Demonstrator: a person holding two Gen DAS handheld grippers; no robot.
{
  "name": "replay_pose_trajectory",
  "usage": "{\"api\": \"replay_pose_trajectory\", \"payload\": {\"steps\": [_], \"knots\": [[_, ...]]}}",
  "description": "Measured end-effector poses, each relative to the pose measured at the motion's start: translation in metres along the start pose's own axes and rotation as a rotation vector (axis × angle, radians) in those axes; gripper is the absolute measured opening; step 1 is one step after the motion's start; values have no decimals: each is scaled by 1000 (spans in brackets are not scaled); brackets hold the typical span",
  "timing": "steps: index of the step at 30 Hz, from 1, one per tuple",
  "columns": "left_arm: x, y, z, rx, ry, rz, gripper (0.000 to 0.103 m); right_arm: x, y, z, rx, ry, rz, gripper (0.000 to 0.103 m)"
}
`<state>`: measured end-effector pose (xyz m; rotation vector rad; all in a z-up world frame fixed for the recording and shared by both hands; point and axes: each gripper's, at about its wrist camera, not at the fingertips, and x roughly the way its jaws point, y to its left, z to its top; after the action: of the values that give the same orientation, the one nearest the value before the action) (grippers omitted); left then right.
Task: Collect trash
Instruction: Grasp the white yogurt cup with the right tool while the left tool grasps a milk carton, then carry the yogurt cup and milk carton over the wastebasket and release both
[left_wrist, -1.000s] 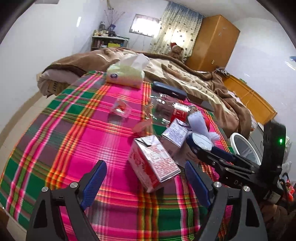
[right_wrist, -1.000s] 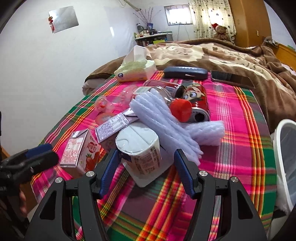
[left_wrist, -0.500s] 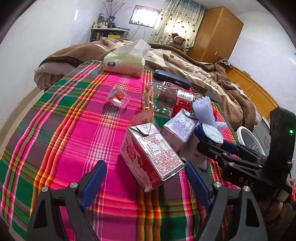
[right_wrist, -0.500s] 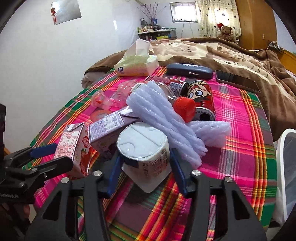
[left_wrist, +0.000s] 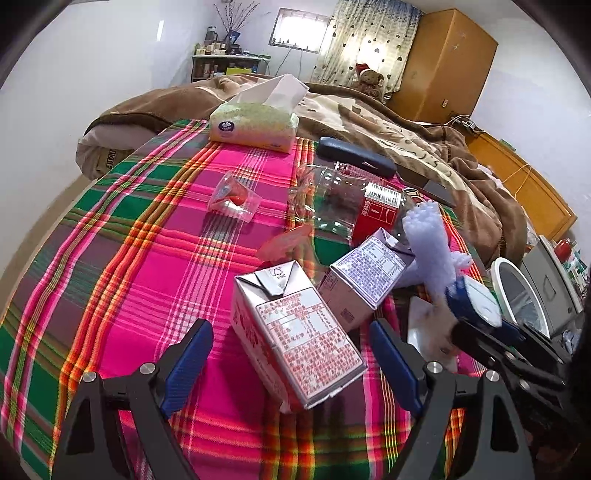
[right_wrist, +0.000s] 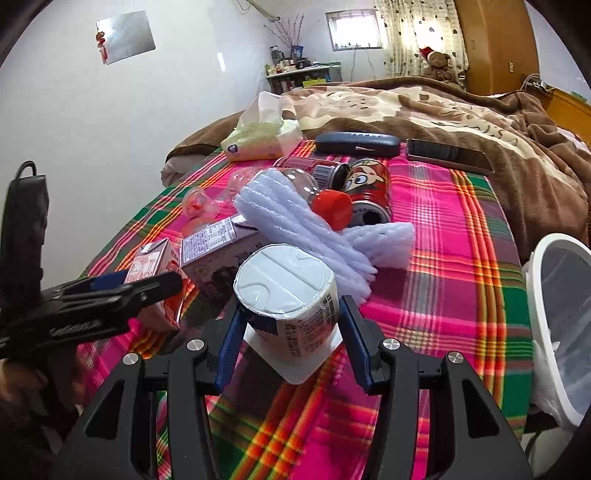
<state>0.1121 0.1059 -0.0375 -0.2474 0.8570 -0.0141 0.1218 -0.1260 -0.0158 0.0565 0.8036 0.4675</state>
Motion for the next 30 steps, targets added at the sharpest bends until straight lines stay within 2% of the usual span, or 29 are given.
{"api": "replay_pose_trajectory", "payload": {"steps": [2,4,9,11,20,30], "knots": [[6,0,0,3,12,30,82,-2,-2,-1,8,-5,3,52],[10,1,-2,2,27,49,63,-4,-5,-2,14,-5,-1,52],[8,7,-6,-15,19,62,47,-8,-10,-2,26,-19,0,52],[8,9,-6,-21,16,58,37,-8,-12,-3,26,-20,-6,52],[-15,-1,-7,2,-42,43,37,-19,-21,-3,51,-52,-14,52],[-48,-28,-1,38,-99,-45,37,-46,-35,-2,80,-107,-4,52]]}}
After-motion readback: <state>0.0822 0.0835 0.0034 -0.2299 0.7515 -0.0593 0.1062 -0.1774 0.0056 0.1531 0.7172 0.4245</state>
